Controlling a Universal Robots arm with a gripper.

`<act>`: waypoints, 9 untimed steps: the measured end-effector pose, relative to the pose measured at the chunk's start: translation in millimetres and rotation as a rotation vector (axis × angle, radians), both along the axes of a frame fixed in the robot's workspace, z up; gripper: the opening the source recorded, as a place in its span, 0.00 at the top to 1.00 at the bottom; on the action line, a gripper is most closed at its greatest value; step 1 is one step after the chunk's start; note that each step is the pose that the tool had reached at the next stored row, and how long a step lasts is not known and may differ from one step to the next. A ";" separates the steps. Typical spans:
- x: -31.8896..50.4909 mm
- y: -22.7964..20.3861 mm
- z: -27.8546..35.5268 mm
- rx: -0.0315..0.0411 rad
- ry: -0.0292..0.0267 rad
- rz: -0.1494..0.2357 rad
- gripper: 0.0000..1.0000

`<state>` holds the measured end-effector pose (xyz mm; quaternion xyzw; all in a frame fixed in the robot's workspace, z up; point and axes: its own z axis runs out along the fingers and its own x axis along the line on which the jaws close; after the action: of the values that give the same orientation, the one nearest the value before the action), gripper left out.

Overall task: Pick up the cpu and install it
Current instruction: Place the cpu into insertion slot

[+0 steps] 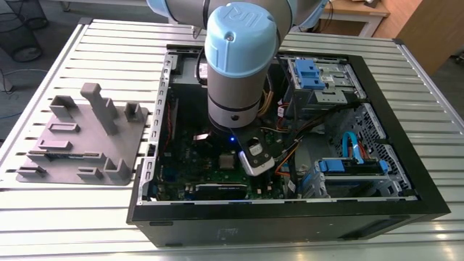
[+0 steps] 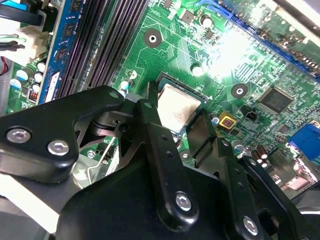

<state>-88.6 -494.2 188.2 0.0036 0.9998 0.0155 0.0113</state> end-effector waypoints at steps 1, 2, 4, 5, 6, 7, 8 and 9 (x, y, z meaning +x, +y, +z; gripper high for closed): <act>0.0 0.2 -0.2 0.0003 -0.0002 0.000 0.53; 0.0 0.2 -0.2 0.0003 -0.0002 0.000 0.53; 0.0 0.5 -0.3 0.0005 -0.0003 0.000 0.53; 0.1 0.7 -0.3 0.0005 -0.0003 0.000 0.53; 0.1 1.0 -0.2 0.0004 -0.0002 0.000 0.53; 0.1 1.4 -0.2 0.0003 -0.0002 0.000 0.53; 0.1 1.7 -0.2 0.0004 -0.0002 0.000 0.53; 0.1 1.7 -0.2 0.0004 -0.0002 0.000 0.53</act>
<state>-88.5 -492.5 188.0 0.0035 0.9998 0.0157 0.0114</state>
